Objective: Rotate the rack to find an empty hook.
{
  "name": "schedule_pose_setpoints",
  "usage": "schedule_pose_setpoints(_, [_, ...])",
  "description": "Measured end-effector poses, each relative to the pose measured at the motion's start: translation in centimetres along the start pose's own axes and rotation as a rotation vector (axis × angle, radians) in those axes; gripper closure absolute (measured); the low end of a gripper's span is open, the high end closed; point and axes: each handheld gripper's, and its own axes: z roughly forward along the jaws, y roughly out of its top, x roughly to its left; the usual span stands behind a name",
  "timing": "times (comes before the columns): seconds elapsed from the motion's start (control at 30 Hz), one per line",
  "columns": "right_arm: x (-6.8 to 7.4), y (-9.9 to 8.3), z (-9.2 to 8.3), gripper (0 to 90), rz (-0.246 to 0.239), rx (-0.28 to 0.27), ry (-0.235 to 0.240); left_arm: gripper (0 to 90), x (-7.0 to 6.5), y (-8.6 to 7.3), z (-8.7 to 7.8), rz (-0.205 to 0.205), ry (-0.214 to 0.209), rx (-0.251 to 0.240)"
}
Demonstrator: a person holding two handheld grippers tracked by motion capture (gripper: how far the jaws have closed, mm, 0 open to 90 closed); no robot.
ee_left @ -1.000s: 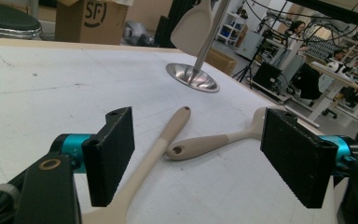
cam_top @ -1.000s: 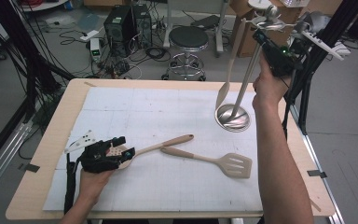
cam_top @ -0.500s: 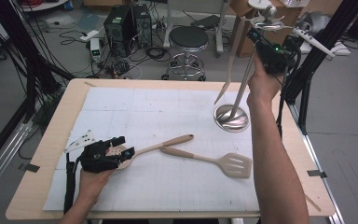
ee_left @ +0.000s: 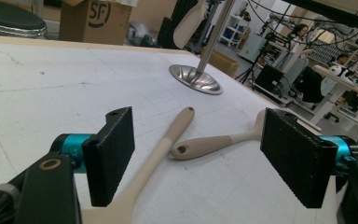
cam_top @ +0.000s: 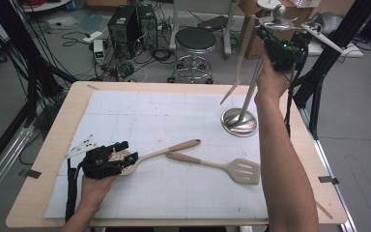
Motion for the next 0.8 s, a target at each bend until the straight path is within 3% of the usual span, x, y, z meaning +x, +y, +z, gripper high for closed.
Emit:
schedule_pose_setpoints(0.17, [-0.1,0.0,0.3,89.7,-0.015,0.024,-0.016,26.4,-0.1,0.0,-0.1,0.002,0.002,-0.002])
schedule_pose_setpoints(0.37, [0.1,-0.2,-0.8,89.7,-0.052,0.029,0.002,26.4,-0.2,0.0,0.0,0.003,0.002,0.000])
schedule_pose_setpoints(0.6, [-1.3,-0.5,-2.7,89.6,-0.017,0.012,-0.016,26.5,-0.3,0.0,-0.1,0.002,0.004,-0.002])
schedule_pose_setpoints(0.8, [-2.1,0.5,-4.2,89.7,-0.001,-0.026,-0.046,26.5,-0.1,0.0,-0.2,-0.006,0.009,-0.008])
